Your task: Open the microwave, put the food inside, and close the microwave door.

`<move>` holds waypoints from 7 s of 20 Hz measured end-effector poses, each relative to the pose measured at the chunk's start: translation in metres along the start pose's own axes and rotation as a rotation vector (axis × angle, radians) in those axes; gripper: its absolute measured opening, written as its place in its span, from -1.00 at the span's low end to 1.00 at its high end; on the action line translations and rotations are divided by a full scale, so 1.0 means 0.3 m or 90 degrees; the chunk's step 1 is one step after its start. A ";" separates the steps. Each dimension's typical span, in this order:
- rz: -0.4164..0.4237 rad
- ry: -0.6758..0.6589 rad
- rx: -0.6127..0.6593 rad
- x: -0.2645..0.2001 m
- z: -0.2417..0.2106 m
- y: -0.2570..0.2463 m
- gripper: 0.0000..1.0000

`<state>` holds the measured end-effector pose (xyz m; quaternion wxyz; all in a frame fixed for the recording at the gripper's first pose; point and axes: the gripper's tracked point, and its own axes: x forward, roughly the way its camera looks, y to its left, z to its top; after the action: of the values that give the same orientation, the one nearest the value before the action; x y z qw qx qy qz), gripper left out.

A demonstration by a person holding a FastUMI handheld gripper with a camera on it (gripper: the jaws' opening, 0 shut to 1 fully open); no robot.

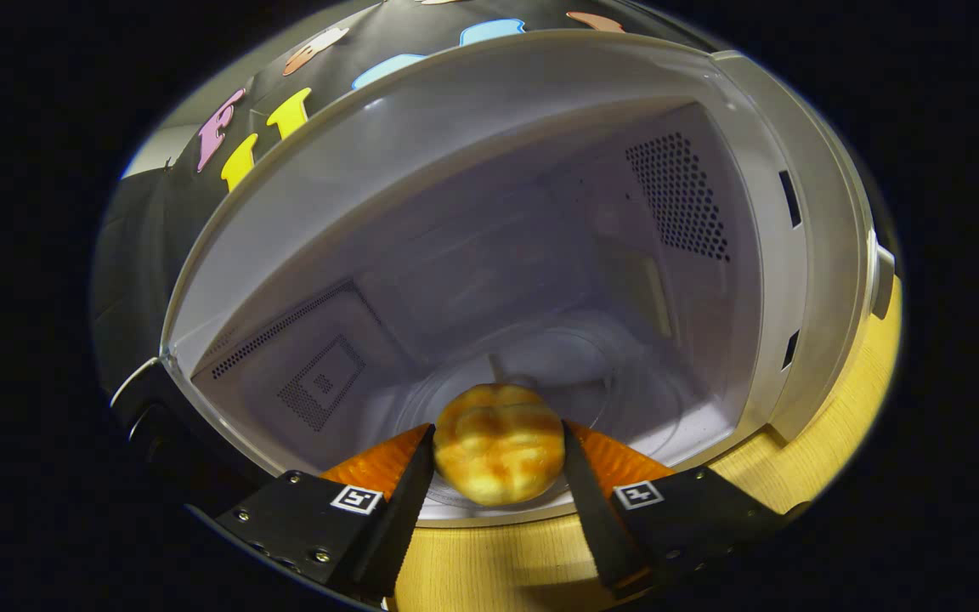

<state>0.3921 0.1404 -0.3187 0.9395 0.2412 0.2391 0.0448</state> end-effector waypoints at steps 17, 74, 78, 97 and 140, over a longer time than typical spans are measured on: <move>0.042 -0.071 -0.155 -0.490 0.140 0.133 0.95; 0.212 0.068 -0.348 -1.119 -0.412 0.426 -0.98; 0.167 0.053 -0.333 -1.062 -0.309 0.312 -0.98; 0.034 0.014 -0.283 -0.741 0.028 -0.025 -0.98; -0.022 -0.165 -0.287 -1.036 0.306 0.185 -0.97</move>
<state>0.1632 0.0876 -0.0889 0.9929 0.0256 0.1052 0.0494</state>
